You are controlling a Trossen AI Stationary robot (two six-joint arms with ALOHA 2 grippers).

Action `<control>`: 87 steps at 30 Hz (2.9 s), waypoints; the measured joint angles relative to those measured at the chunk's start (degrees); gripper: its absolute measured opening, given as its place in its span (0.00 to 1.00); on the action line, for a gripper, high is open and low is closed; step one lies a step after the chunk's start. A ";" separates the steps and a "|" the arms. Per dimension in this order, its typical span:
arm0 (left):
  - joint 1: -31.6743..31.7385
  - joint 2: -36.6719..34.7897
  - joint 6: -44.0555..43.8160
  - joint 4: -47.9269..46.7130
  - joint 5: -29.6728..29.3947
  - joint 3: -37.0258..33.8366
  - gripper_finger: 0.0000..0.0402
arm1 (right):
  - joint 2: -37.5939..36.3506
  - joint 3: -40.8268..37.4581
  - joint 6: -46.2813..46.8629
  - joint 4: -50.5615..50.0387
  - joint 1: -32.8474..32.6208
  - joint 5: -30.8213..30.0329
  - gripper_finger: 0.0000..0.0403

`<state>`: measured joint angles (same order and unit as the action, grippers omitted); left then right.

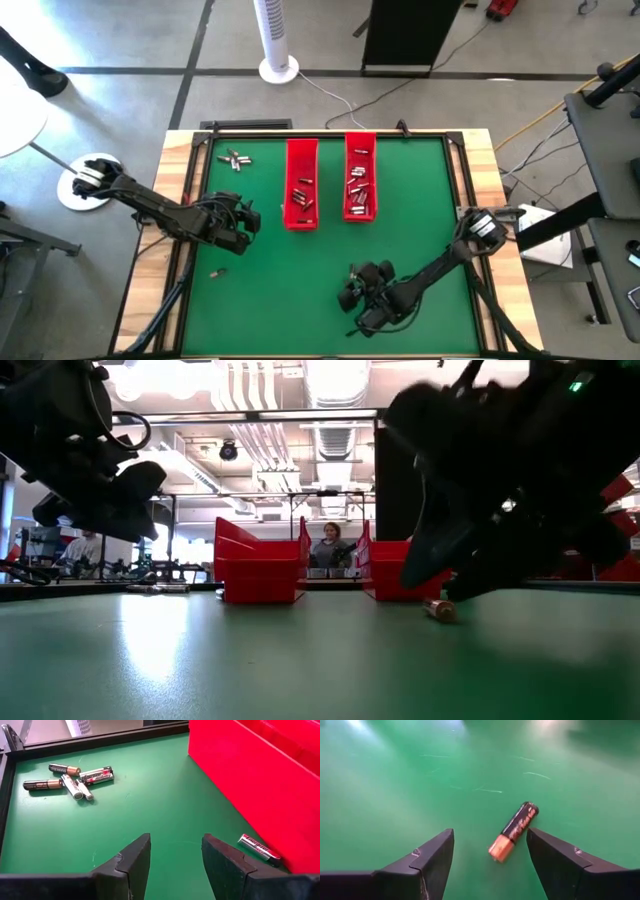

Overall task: Sort batteries
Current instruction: Put the black battery into the left red bin

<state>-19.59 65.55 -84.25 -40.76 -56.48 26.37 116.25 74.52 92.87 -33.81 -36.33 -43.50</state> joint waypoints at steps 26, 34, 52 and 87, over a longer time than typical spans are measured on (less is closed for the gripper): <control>0.00 1.26 2.76 1.32 -0.13 -0.02 0.39 | 1.06 0.06 -22.44 -0.10 4.88 12.52 0.12; 0.00 1.26 4.57 1.32 -0.17 -0.02 0.39 | 2.32 -0.53 -25.21 2.06 5.37 11.83 0.13; 0.00 1.28 5.78 1.32 -1.49 -0.02 0.39 | 1.28 4.68 -45.31 6.65 6.69 13.65 0.10; 0.00 1.32 11.47 2.21 -2.22 -0.02 0.39 | 1.85 27.86 -85.30 2.11 24.86 20.97 0.10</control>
<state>-19.59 66.87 -72.78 -38.54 -58.71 26.35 118.10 102.38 7.57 -31.70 -11.47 -22.54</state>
